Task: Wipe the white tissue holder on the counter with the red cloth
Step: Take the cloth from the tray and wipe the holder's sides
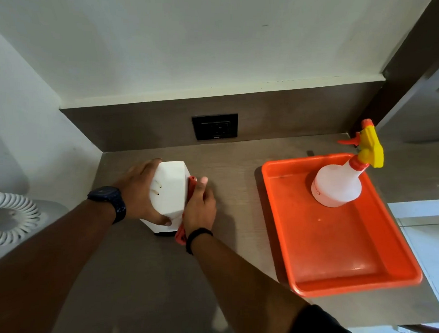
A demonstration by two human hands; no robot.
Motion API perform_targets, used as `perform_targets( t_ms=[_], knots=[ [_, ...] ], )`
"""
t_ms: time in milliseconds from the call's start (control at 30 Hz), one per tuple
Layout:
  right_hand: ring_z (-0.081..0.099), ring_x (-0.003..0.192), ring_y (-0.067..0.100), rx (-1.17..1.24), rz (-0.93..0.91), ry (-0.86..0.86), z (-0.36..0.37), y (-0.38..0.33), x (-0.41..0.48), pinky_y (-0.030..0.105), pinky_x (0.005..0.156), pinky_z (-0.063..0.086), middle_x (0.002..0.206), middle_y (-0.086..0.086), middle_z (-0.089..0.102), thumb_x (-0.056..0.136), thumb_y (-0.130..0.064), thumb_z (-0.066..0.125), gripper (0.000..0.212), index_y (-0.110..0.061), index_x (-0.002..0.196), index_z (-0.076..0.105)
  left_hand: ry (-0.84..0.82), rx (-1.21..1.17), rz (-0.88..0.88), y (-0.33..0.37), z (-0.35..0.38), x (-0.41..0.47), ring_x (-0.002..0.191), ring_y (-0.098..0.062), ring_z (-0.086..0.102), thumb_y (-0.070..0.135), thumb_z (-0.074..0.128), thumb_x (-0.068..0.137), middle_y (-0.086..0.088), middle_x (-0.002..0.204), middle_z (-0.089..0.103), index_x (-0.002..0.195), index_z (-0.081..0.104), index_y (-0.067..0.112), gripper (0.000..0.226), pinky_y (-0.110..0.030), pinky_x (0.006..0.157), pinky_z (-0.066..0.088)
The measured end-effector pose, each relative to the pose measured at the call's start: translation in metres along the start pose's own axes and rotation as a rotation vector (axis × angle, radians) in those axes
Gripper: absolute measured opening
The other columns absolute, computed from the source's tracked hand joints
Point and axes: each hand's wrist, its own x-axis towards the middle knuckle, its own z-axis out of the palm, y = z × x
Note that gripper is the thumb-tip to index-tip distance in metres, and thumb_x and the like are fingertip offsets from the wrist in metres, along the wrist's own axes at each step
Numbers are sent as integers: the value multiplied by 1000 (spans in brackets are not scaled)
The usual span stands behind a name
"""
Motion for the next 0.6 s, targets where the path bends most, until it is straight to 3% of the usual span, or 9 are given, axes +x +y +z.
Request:
perform_targets(
  t_ms=[100,167,233,333,500,600],
  knots=[
    [67,101,15,-11,-53,-41,-9,9,-5,48,98,53,99,-9,73,92,-71,33,46,-40,86,67,0,-4,2,1,0,-1,125,-26,40,70,78,20,-3,141,38,140,17,25,142,-46,102,42],
    [56,124,15,-109,-171,-87,-10,20,-11,49,109,44,130,-6,65,87,-77,28,58,-45,123,60,-4,-4,-1,0,0,-1,127,-26,39,70,76,19,-3,142,38,141,16,24,144,-45,103,41],
    [45,134,19,-199,-227,-66,-6,25,-14,51,115,35,144,-2,52,83,-77,19,74,-40,140,47,-3,2,0,0,0,0,125,-26,40,72,75,18,-4,141,39,141,17,23,144,-46,103,41],
    [51,122,23,-148,-179,38,0,18,-11,55,107,40,128,1,57,81,-75,20,72,-31,127,56,1,17,3,1,0,0,124,-27,40,70,78,21,-5,140,41,141,18,24,142,-46,102,42],
    [65,102,21,42,-49,124,6,8,2,52,96,53,107,0,69,88,-71,27,43,-41,86,58,-1,20,-12,0,2,0,134,-27,32,71,78,21,-5,149,33,145,14,20,149,-41,109,34],
    [65,99,19,67,-82,93,3,-6,4,47,95,53,103,1,69,99,-59,29,36,-41,82,56,-2,36,-8,0,1,1,132,-28,34,70,80,22,-5,149,34,145,15,20,147,-42,107,35]
  ],
)
